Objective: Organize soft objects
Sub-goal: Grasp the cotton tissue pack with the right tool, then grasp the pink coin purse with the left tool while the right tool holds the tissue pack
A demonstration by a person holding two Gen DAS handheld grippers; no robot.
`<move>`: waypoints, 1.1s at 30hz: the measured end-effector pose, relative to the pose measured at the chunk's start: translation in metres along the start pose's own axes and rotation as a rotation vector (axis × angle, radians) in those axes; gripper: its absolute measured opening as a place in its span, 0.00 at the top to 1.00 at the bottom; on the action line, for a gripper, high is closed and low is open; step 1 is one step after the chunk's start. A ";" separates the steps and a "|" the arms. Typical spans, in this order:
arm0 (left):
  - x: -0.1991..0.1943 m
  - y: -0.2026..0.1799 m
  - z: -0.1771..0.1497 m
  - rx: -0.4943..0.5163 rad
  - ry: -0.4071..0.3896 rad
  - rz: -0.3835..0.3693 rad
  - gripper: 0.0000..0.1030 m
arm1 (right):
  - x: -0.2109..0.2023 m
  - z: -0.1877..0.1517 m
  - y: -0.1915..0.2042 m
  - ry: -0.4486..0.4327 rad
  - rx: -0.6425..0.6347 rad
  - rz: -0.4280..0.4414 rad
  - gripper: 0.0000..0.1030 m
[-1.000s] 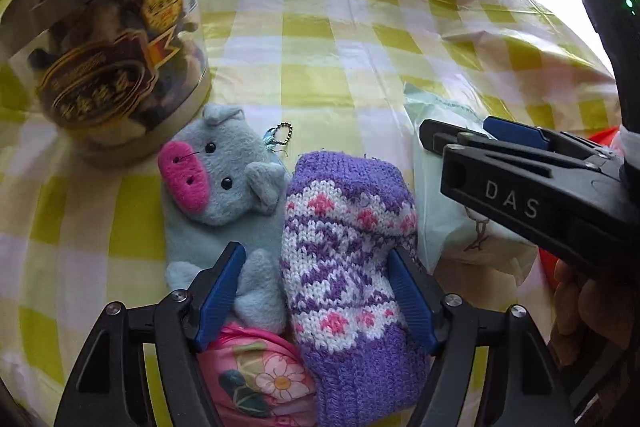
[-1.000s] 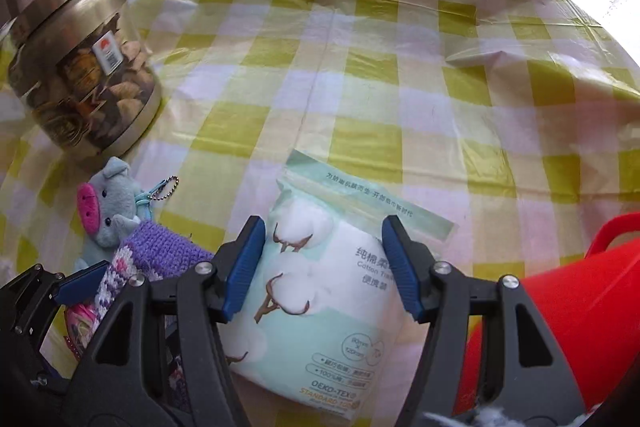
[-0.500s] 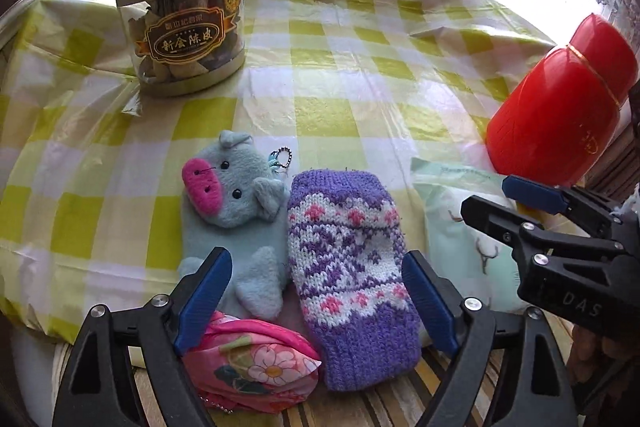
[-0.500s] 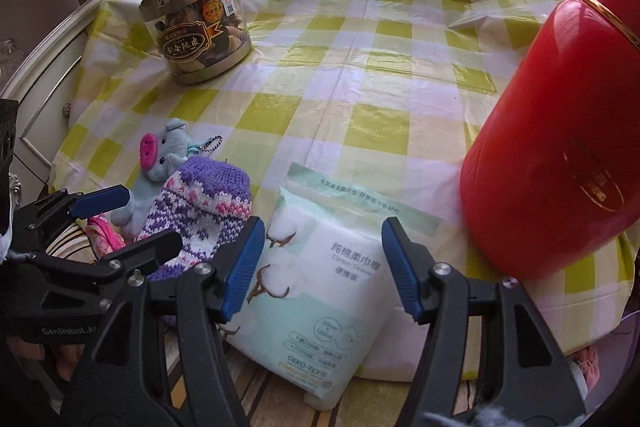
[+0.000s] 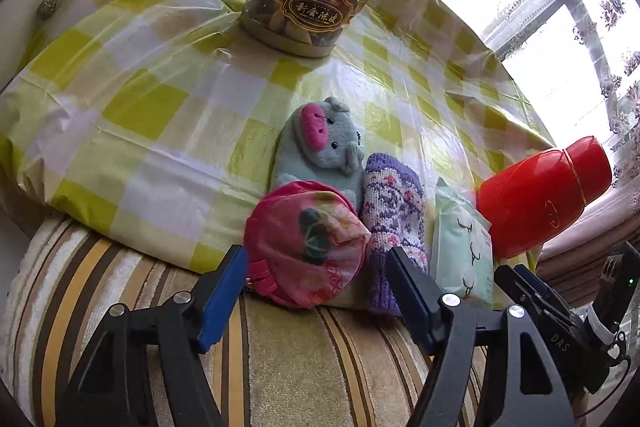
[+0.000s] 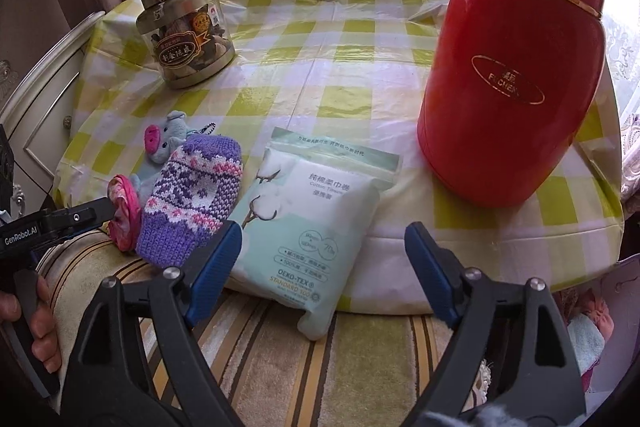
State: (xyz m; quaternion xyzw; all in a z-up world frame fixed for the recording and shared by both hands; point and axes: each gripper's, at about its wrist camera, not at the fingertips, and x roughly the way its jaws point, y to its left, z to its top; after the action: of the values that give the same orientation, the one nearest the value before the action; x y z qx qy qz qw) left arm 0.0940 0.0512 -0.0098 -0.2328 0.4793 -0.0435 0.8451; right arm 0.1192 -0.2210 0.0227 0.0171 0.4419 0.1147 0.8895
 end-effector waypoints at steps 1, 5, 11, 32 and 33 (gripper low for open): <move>0.001 -0.002 0.000 0.011 0.003 0.010 0.30 | 0.000 0.000 0.001 0.001 -0.007 -0.001 0.17; 0.009 0.006 0.002 -0.019 0.031 0.042 0.30 | 0.003 0.002 0.002 0.018 0.005 -0.006 0.15; 0.023 0.006 0.007 -0.016 0.063 0.046 0.30 | 0.017 0.007 0.011 0.065 -0.005 -0.020 0.12; 0.006 -0.014 -0.003 0.096 -0.049 0.051 0.77 | 0.018 0.001 0.018 0.047 -0.008 0.003 0.26; 0.005 -0.015 -0.003 0.101 -0.050 0.050 0.80 | 0.013 0.001 0.017 0.036 -0.006 0.007 0.26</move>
State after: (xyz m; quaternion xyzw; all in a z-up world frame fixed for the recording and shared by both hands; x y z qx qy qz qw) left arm 0.0967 0.0352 -0.0085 -0.1789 0.4607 -0.0406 0.8684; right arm 0.1240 -0.2012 0.0154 0.0140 0.4575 0.1192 0.8811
